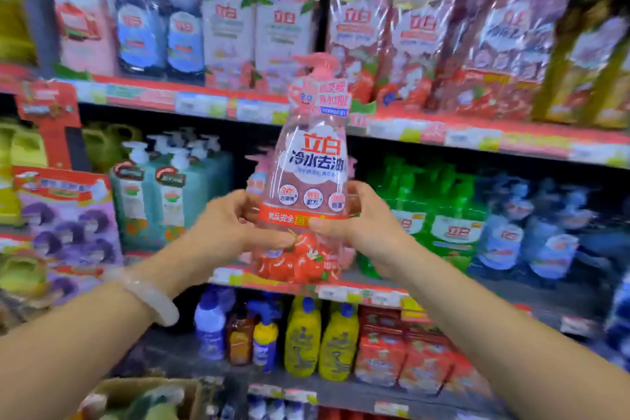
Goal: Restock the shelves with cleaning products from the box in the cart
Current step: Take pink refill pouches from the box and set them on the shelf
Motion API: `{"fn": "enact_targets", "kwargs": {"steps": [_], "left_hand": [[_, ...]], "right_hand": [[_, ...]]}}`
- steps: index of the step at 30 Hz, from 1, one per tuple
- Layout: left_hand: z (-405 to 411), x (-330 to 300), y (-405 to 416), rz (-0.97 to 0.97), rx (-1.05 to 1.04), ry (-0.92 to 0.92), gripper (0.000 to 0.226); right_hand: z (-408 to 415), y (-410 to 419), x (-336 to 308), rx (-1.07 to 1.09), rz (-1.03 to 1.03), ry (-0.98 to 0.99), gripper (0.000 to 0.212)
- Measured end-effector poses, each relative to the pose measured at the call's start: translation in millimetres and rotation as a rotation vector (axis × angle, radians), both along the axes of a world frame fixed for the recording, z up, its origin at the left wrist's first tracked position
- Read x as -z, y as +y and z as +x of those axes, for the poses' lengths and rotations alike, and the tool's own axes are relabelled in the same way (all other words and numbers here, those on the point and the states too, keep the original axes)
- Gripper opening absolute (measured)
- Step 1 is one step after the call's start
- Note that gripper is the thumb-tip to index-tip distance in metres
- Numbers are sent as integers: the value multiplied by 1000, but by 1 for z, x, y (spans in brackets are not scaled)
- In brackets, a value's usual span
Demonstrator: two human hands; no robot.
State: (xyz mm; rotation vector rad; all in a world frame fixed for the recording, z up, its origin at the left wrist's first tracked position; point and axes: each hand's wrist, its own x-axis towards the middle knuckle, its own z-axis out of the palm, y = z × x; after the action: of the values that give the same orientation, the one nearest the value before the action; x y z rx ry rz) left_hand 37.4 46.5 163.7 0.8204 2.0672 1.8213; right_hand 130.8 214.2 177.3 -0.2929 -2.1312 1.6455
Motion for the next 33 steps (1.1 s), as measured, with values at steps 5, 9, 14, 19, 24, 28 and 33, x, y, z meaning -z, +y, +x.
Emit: {"fn": "enact_targets", "kwargs": {"steps": [5, 9, 14, 19, 24, 28, 33], "left_hand": [[37, -37, 97, 30, 116, 139, 49], [51, -65, 165, 53, 218, 233, 52], [68, -99, 245, 118, 340, 323, 42], [76, -131, 320, 178, 311, 491, 41], [76, -158, 392, 201, 139, 592, 40], [77, -172, 438, 161, 58, 645, 39], [63, -164, 473, -1, -56, 647, 58]], "right_hand": [[61, 80, -34, 162, 74, 64, 60], [94, 132, -61, 285, 86, 132, 55], [117, 199, -96, 386, 68, 192, 61], [123, 266, -134, 420, 108, 211, 66], [115, 329, -172, 433, 151, 254, 58], [102, 378, -189, 426, 188, 243, 60], [74, 415, -179, 337, 140, 221, 64]]}}
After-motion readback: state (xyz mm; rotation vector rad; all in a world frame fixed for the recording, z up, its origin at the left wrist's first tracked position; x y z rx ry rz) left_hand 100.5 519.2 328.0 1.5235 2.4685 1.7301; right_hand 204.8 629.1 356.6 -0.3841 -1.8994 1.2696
